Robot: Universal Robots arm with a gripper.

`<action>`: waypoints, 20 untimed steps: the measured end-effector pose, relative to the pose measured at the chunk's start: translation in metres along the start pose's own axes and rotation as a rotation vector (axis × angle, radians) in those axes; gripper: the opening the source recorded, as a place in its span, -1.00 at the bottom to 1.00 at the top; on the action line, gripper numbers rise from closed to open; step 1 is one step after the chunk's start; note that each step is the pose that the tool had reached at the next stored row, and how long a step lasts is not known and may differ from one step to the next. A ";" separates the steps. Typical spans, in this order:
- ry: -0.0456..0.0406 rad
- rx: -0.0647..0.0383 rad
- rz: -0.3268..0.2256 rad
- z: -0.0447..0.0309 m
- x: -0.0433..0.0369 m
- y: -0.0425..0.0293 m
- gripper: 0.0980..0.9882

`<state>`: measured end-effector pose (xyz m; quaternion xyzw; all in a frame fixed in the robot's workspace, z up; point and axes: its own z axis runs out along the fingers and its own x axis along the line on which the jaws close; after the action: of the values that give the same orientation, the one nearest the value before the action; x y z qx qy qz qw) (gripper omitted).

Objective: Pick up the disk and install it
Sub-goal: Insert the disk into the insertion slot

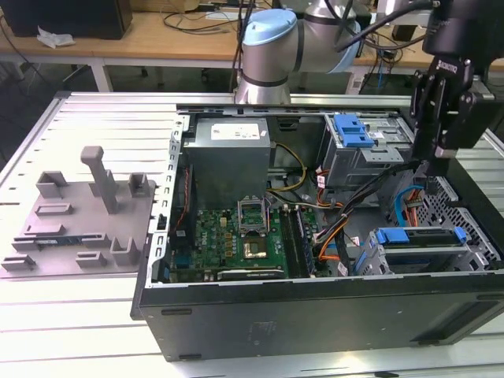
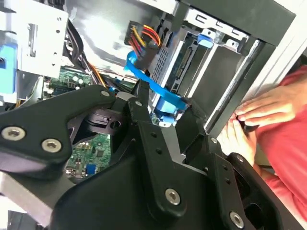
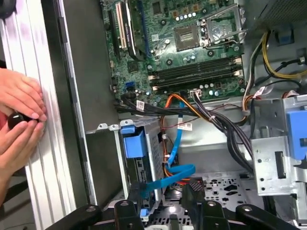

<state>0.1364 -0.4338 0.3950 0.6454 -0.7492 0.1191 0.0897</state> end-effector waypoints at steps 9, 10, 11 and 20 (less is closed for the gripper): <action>0.0505 -0.002 -0.003 -0.0037 -0.0218 -0.0128 -0.09; 0.0518 -0.003 0.001 -0.0024 -0.0221 -0.0128 -0.09; 0.0522 -0.005 0.007 -0.0013 -0.0224 -0.0127 -0.09; 0.0563 -0.019 0.051 0.0153 -0.0292 -0.0227 -0.09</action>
<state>0.1636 -0.4139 0.3734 0.6217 -0.7635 0.1324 0.1138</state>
